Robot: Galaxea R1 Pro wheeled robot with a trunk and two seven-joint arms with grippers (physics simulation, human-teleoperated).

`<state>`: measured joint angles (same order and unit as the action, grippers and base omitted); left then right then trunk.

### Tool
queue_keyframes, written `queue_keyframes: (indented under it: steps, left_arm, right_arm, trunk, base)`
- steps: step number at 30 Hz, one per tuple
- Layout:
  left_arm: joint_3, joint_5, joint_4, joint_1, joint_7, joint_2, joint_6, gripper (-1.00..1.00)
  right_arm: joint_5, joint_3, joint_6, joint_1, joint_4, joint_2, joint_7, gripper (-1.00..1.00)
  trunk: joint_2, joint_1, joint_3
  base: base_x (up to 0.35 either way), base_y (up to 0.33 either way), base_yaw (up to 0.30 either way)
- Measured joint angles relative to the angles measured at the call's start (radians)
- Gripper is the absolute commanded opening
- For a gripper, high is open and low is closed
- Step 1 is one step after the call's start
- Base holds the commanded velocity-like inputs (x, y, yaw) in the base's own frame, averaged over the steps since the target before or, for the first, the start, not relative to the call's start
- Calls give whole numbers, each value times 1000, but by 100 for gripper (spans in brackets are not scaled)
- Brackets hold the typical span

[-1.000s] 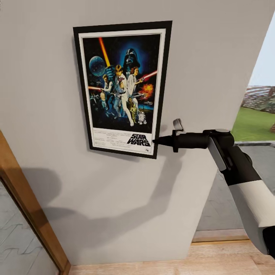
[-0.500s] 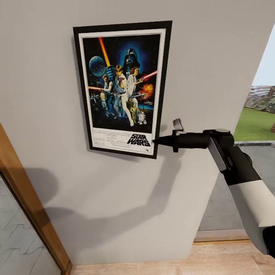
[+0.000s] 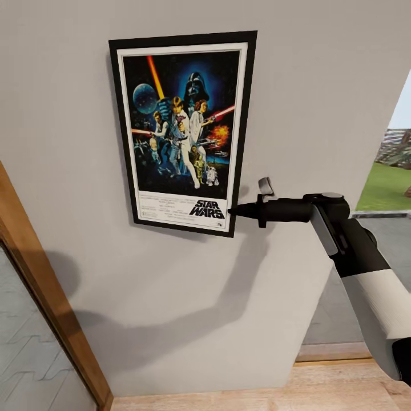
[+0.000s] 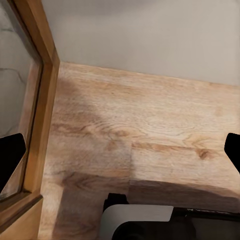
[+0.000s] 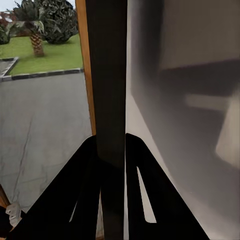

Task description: Pick up the poster from the kitchen countertop and hang it on one of the wall nails in the kitchen.

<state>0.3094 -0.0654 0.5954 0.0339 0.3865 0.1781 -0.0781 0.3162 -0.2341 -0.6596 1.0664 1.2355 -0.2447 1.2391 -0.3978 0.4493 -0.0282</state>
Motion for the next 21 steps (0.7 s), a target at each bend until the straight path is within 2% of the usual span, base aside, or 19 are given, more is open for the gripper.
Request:
queue_keyframes:
  steps: [21]
  left_arm:
    - [0, 0, 0, 0, 0, 0, 0, 100]
  right_arm:
    - [0, 0, 0, 0, 1, 0, 0, -100]
  trunk:
    - [0, 0, 0]
  base:
    - [0, -2, 0]
